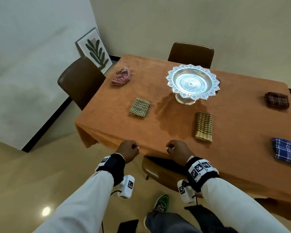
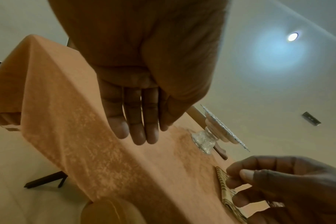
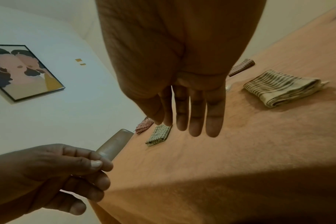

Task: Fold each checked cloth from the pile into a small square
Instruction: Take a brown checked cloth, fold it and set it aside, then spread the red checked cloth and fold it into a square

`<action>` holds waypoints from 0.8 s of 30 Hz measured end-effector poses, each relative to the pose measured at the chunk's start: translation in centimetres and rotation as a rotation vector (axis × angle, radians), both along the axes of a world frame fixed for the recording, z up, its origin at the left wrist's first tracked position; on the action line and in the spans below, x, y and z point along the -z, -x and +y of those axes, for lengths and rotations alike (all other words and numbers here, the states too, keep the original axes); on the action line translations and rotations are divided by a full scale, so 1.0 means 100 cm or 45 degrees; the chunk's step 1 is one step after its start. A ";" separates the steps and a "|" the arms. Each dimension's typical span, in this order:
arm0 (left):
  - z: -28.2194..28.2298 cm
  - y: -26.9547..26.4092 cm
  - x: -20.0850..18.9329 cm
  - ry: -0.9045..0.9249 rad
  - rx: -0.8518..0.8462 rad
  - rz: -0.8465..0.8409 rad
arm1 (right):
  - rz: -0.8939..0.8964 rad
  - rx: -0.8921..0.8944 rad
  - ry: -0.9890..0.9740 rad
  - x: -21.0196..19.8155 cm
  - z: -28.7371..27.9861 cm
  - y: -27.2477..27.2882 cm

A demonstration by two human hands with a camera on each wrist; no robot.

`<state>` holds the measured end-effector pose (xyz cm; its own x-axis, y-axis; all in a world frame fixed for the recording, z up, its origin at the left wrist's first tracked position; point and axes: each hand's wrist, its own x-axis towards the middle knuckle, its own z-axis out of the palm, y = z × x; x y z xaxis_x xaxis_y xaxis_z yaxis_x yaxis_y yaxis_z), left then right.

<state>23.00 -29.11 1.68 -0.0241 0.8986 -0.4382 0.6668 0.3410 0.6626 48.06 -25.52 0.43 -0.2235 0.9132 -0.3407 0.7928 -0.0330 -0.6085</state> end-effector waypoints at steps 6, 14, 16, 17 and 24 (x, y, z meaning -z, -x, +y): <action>0.044 0.034 0.007 0.104 0.083 0.060 | 0.042 0.075 0.028 0.011 0.039 0.029; 0.130 0.118 0.011 0.133 0.021 0.128 | 0.045 -0.060 0.056 0.007 0.122 0.111; 0.168 0.142 0.015 0.115 0.043 0.202 | 0.061 -0.055 0.031 0.006 0.145 0.137; 0.191 0.154 0.018 0.085 0.045 0.253 | 0.056 -0.058 0.029 0.006 0.157 0.151; 0.381 0.225 0.043 -0.115 0.101 0.456 | -0.012 0.089 0.030 0.028 0.232 0.244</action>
<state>0.52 9.01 -2.67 -0.0904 0.9383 -0.3337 0.8835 0.2302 0.4079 23.69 -2.31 -2.39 -0.1562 0.9183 -0.3637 0.7936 -0.1025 -0.5997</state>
